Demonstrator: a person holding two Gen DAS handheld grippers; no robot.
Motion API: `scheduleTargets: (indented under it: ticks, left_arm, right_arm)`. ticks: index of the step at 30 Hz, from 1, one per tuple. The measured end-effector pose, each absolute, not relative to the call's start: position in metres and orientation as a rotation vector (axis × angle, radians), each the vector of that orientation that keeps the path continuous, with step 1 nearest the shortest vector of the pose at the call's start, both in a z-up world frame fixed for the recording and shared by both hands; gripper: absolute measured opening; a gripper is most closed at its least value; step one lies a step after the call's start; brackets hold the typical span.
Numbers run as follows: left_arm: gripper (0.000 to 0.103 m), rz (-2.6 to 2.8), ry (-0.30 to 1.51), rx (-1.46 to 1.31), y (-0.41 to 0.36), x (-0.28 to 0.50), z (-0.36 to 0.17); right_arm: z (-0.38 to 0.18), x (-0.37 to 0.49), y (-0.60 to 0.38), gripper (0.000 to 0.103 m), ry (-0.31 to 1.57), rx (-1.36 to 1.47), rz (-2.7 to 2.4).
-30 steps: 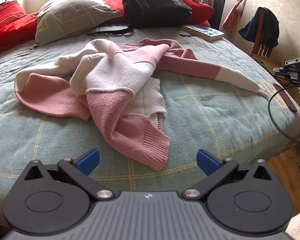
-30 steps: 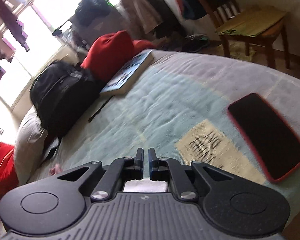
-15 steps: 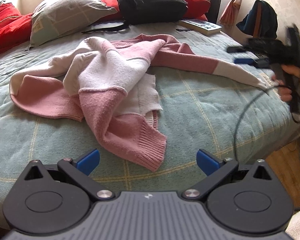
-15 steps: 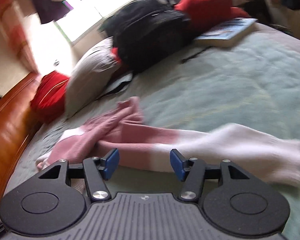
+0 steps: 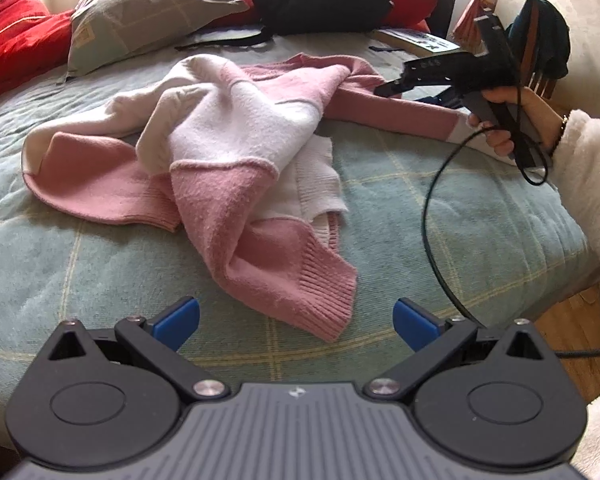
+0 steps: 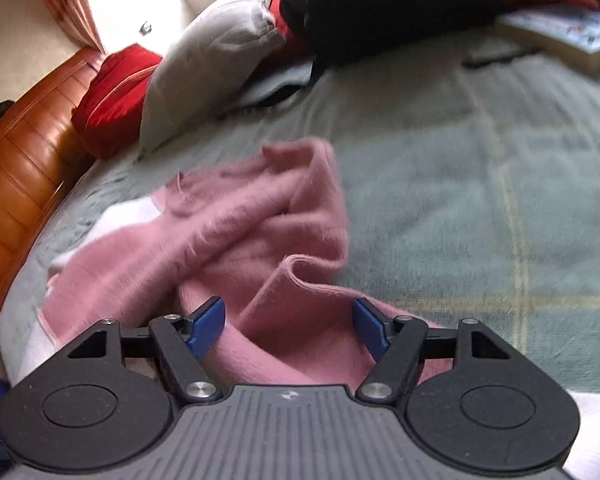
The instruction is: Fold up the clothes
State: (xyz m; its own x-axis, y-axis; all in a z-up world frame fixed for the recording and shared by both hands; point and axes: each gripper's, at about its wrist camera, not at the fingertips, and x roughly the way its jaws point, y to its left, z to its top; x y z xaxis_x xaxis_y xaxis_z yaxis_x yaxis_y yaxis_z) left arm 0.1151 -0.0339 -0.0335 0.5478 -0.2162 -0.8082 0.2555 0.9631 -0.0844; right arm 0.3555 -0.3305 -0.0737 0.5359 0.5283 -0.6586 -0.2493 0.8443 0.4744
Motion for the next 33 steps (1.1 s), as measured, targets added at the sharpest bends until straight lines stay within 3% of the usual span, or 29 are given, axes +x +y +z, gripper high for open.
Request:
scheduleTargets:
  ticks: [7,14,19,22,24,26,28,33]
  left_arm:
    - [0.102,-0.272,0.957,0.045,-0.033,0.123,-0.037]
    - [0.102,-0.254,0.961,0.037,-0.030,0.122,-0.039]
    - [0.102,-0.253,0.977,0.032,-0.032,0.125,-0.045]
    - [0.102,-0.266,0.981,0.036,-0.034,0.124,-0.046]
    - [0.102,-0.262,0.983,0.035,-0.034,0.124,-0.047]
    - [0.102,-0.253,0.986,0.027,-0.032,0.125,-0.049]
    - [0.102,-0.244,0.990,0.023,-0.031,0.126,-0.050]
    - [0.102,-0.245,0.993,0.033,-0.031,0.127,-0.051]
  right_arm:
    - [-0.056,0.366,-0.345,0.082,0.827,0.311,0.483]
    - [-0.079,0.381,-0.344,0.091,0.964,0.448,0.648]
    - [-0.089,0.394,-0.347,0.087,0.958,0.532,0.661]
    - [-0.100,0.404,-0.361,0.065,0.941,0.631,0.624]
    - [-0.107,0.406,-0.370,0.034,0.949,0.688,0.574]
    - [-0.107,0.400,-0.370,0.030,0.949,0.689,0.545]
    - [-0.104,0.392,-0.366,0.015,0.947,0.650,0.511]
    - [-0.075,0.395,-0.358,0.013,0.869,0.506,0.393]
